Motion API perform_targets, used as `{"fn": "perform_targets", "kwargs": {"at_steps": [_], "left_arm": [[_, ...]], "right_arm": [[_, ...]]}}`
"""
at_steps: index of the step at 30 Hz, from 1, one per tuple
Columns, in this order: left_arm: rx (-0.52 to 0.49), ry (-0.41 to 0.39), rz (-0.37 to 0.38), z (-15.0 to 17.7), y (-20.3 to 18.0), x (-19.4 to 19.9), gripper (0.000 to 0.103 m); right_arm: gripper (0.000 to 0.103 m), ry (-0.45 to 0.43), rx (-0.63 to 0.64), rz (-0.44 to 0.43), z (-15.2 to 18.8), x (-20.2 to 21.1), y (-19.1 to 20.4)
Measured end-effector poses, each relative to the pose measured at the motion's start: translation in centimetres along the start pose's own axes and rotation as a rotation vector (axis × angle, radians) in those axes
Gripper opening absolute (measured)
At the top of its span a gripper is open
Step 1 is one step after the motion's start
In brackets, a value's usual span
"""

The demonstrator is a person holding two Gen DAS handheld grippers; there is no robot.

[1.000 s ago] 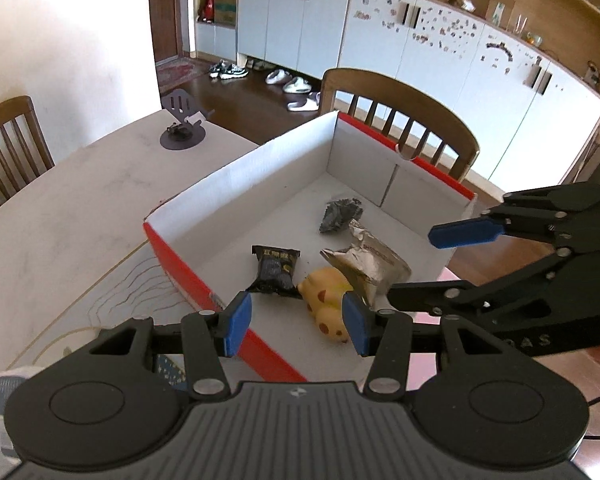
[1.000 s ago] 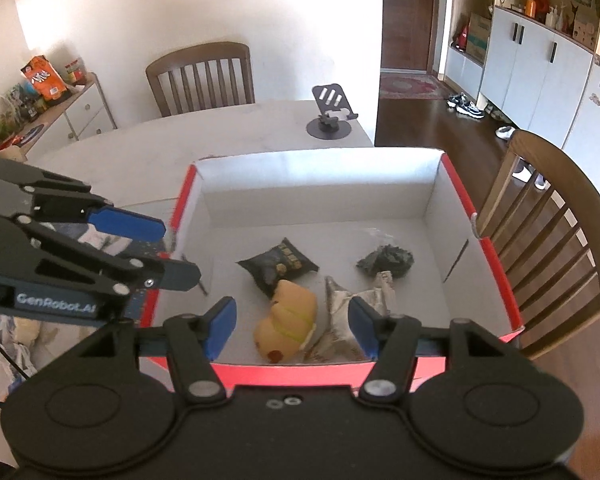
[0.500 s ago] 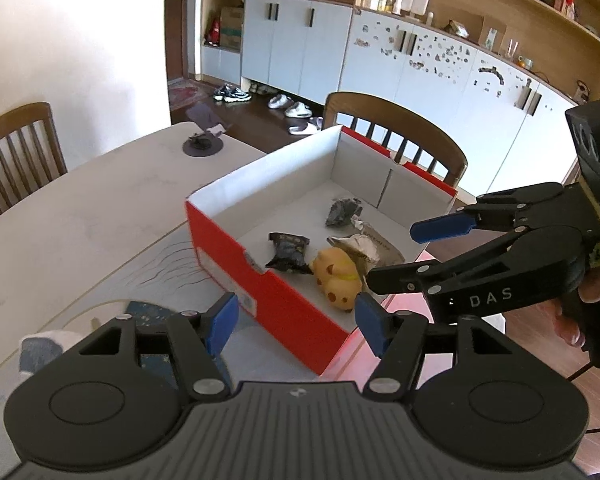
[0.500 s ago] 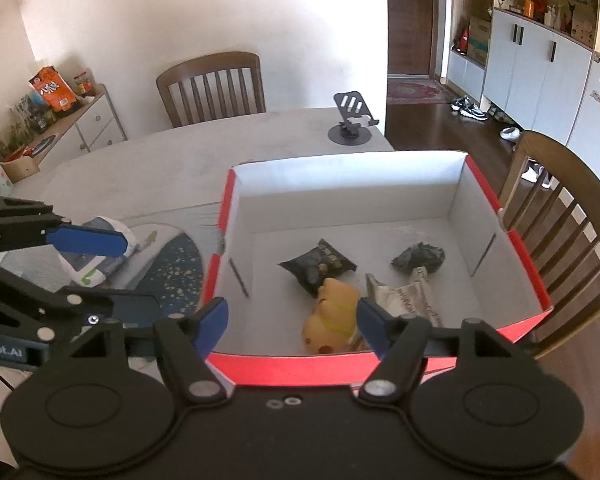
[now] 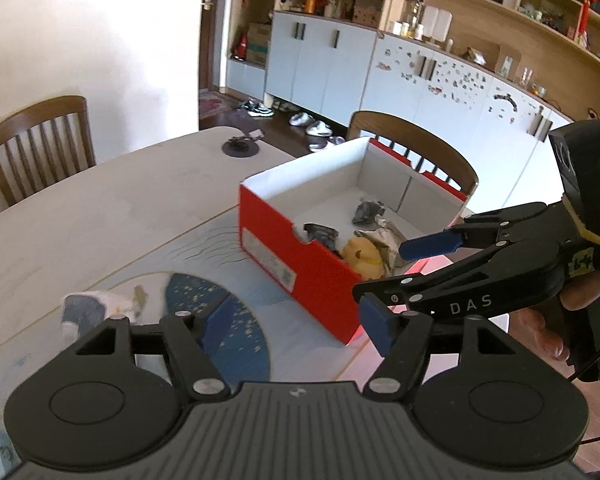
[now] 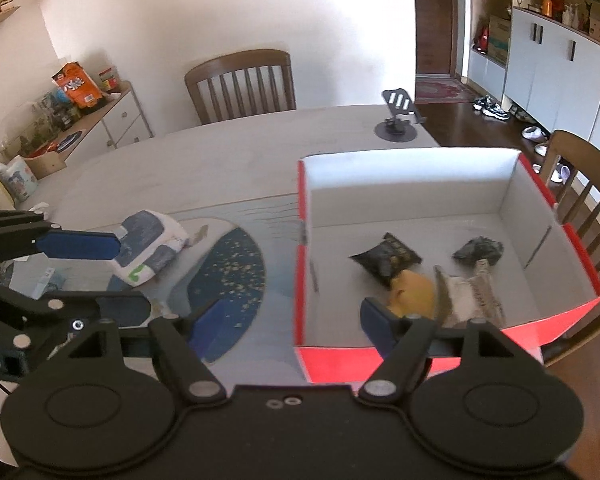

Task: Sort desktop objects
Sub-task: 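Withdraw both grippers from the box back toward the snack pile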

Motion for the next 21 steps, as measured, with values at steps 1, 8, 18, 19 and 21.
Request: {"fn": "perform_targets", "kwargs": {"at_steps": [1, 8, 18, 19, 21], "left_arm": [[0.009, -0.003, -0.002, 0.4, 0.3, 0.4, 0.069], [0.057, -0.005, -0.03, 3.1, 2.6, 2.4, 0.075], [0.104, -0.007, -0.087, 7.3, 5.5, 4.8, 0.084], [0.107, -0.008, -0.093, 7.7, 5.7, 4.9, 0.084], [0.117, -0.01, -0.105, 8.6, 6.2, 5.3, 0.09]], "right_arm": [[0.075, 0.002, 0.003, -0.003, 0.1, -0.1, 0.4], [0.075, 0.018, 0.025, -0.029, 0.7, -0.6, 3.8], [0.076, 0.021, 0.095, -0.069, 1.6, -0.9, 8.7], [0.076, 0.022, 0.101, -0.071, 1.8, -1.0, 9.2], [0.076, 0.021, 0.107, -0.075, 2.0, -1.1, 10.0]]}}
Point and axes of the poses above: each gripper's, at about its wrist camera, not at the fingertips, and x roughly against the way its jaws point, y to its left, z to its underside, the point moved 2 cm from there along -x, roughly the way its jaws point, and after that the axes turned 1 degree about z, right-handed, at the moved point
